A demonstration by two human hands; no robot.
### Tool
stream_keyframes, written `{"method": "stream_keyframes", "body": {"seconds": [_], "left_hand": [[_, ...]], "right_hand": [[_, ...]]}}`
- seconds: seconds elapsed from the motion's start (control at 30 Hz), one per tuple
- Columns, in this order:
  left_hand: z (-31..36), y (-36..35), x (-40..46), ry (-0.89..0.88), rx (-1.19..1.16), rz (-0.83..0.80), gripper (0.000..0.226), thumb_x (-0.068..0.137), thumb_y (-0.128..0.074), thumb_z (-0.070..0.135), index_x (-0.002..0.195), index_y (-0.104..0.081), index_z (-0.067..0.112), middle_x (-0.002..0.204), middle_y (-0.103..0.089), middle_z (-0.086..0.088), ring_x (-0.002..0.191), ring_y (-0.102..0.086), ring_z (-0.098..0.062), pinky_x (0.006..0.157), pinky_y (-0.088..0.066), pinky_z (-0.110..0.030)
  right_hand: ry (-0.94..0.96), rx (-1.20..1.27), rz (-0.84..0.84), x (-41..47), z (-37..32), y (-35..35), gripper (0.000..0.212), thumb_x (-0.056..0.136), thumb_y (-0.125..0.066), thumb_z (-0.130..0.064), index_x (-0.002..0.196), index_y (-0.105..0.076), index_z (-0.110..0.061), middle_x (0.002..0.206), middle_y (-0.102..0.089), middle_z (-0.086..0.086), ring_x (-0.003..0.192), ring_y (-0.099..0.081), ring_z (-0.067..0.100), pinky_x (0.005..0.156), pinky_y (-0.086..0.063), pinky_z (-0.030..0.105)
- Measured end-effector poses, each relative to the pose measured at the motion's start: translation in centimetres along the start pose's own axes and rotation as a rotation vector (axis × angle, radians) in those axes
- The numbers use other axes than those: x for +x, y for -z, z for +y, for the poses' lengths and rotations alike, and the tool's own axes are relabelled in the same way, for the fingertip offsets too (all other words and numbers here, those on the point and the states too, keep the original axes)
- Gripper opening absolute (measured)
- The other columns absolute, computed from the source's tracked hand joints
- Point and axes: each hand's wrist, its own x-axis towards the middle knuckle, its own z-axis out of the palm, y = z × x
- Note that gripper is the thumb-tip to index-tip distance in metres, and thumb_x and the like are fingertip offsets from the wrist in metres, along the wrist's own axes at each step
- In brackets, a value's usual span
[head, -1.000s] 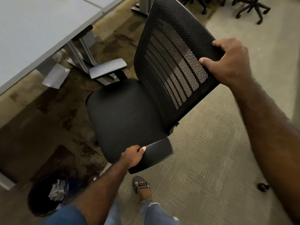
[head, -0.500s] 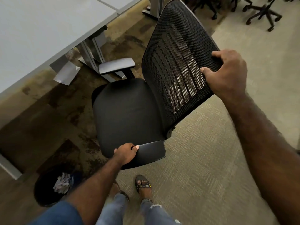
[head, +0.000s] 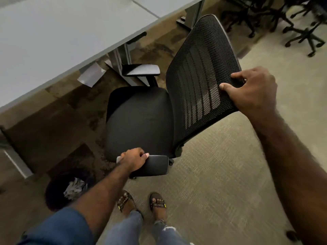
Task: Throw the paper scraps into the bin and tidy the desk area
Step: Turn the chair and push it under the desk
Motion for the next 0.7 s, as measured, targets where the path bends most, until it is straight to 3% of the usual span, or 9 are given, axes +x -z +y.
{"method": "stream_keyframes", "body": {"seconds": [0.17, 0.3, 0.47, 0.6, 0.7], "left_hand": [[0.7, 2.0, -0.5, -0.031, -0.197, 0.040, 0.044, 0.103, -0.050, 0.059, 0.118, -0.069, 0.022, 0.120, -0.072, -0.002, 0.117, -0.065, -0.027, 0.106, -0.047, -0.046], [2.3, 3.6, -1.1, -0.159, -0.395, 0.222, 0.039, 0.101, -0.056, 0.056, 0.104, -0.072, 0.021, 0.101, -0.071, 0.005, 0.101, -0.068, -0.021, 0.095, -0.055, -0.044], [6.0, 6.8, -2.9, -0.336, -0.633, 0.379, 0.034, 0.101, -0.062, 0.052, 0.108, -0.076, 0.022, 0.102, -0.072, 0.010, 0.099, -0.066, -0.008, 0.094, -0.056, -0.036], [8.3, 9.0, -4.6, -0.415, -0.721, 0.428, 0.033, 0.099, -0.062, 0.055, 0.108, -0.076, 0.026, 0.103, -0.073, 0.013, 0.099, -0.066, -0.001, 0.092, -0.055, -0.028], [9.2, 10.1, -6.5, -0.433, -0.797, 0.452, 0.038, 0.099, -0.061, 0.057, 0.113, -0.076, 0.024, 0.107, -0.073, 0.012, 0.101, -0.067, -0.001, 0.093, -0.057, -0.029]], "right_hand": [[0.056, -0.016, -0.030, -0.8, -2.8, -0.2, 0.057, 0.076, -0.077, -0.067, 0.116, -0.079, -0.026, 0.108, -0.072, 0.009, 0.096, -0.067, 0.026, 0.086, -0.053, 0.037], [0.109, -0.062, -0.099, -0.9, -5.0, -0.3, 0.053, 0.077, -0.077, -0.067, 0.109, -0.081, -0.026, 0.099, -0.067, 0.010, 0.087, -0.066, 0.028, 0.078, -0.054, 0.037], [0.203, -0.069, -0.204, -0.8, -8.3, 0.2, 0.033, 0.082, -0.079, -0.054, 0.095, -0.085, -0.024, 0.082, -0.074, 0.004, 0.069, -0.063, 0.021, 0.069, -0.052, 0.029], [0.251, -0.124, -0.287, -1.4, -10.8, 0.0, 0.025, 0.084, -0.078, -0.048, 0.089, -0.084, -0.025, 0.082, -0.076, 0.005, 0.077, -0.067, 0.026, 0.073, -0.055, 0.034], [0.262, -0.168, -0.352, -1.9, -12.4, -0.5, 0.020, 0.085, -0.076, -0.043, 0.089, -0.083, -0.025, 0.084, -0.075, 0.005, 0.080, -0.068, 0.029, 0.073, -0.054, 0.033]]}}
